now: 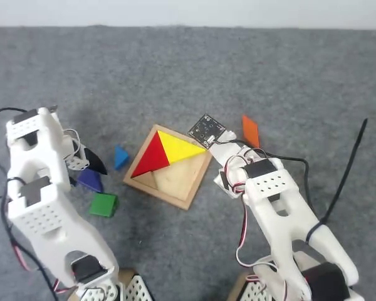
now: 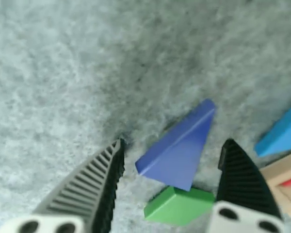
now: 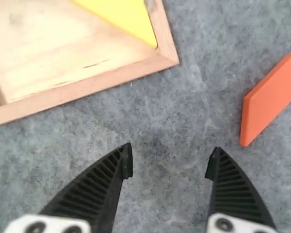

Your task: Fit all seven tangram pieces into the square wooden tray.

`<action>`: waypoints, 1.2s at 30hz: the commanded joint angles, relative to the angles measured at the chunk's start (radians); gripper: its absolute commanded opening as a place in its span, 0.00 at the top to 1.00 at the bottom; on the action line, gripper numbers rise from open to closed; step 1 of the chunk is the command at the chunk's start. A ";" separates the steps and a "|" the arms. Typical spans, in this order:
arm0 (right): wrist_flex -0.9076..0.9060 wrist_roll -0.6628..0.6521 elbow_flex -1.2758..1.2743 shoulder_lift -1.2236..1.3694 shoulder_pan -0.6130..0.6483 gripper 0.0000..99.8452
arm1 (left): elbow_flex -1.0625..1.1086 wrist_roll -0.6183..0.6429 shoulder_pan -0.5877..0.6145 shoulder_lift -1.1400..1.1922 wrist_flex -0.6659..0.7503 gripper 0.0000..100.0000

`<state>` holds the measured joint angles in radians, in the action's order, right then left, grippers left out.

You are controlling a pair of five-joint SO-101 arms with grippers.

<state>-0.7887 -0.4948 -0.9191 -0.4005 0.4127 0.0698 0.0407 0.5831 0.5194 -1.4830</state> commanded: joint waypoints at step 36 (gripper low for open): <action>0.013 -0.011 0.005 -0.005 0.001 0.75 | 0.077 0.043 -0.080 -0.011 0.058 0.99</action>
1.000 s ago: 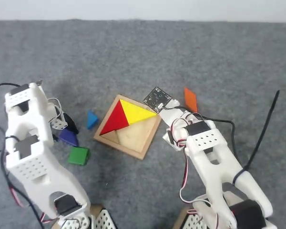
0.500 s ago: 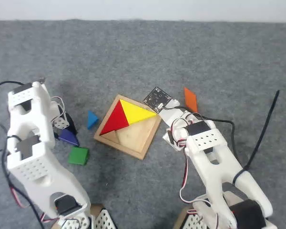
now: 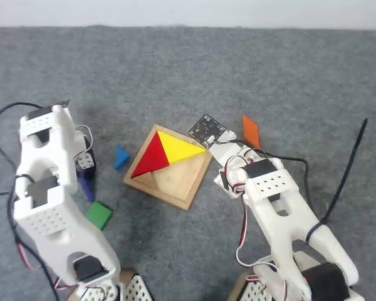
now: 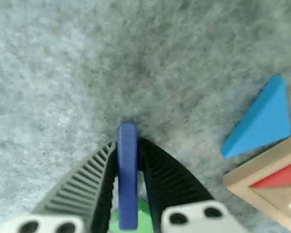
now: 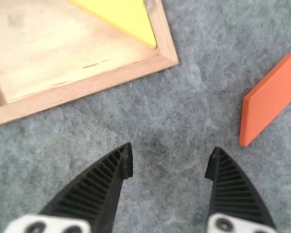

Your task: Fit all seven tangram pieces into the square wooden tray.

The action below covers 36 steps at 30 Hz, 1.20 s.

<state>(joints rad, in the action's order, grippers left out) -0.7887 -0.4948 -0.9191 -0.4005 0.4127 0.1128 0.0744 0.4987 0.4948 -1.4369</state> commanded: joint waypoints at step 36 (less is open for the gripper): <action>0.021 -0.002 -0.075 -0.208 -0.065 0.75 | 0.038 0.078 -0.701 -0.229 0.137 0.99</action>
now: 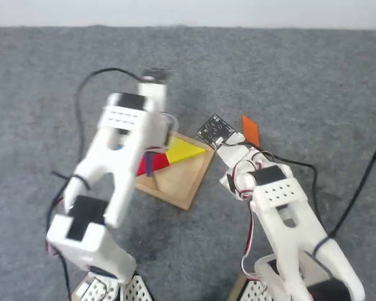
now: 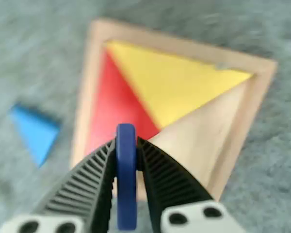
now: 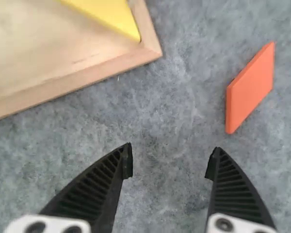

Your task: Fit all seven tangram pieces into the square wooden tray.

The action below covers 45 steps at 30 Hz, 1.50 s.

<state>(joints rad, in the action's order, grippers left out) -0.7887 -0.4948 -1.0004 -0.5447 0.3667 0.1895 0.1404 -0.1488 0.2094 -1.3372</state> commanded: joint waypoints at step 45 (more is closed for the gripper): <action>0.082 0.133 0.052 0.012 -0.044 0.95 | 0.358 0.034 0.298 -0.704 0.120 0.80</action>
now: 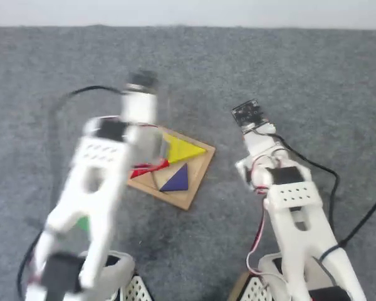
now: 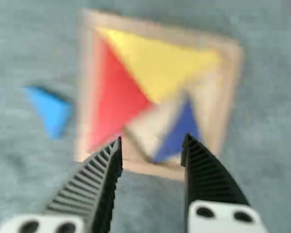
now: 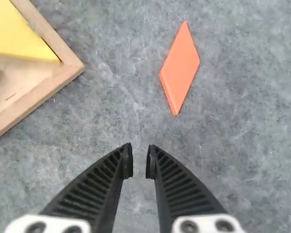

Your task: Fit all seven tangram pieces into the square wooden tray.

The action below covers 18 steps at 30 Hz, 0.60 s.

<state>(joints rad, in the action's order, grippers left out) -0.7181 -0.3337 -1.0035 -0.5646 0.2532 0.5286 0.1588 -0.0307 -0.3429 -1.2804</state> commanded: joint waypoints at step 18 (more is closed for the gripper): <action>-0.219 -0.049 0.732 0.650 0.533 0.95 | 0.481 -0.109 0.712 -0.107 0.554 0.80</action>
<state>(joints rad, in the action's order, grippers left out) -0.9344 -0.3721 -0.3882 0.0245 0.7564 0.9689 0.0882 0.6460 -0.4626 -0.8309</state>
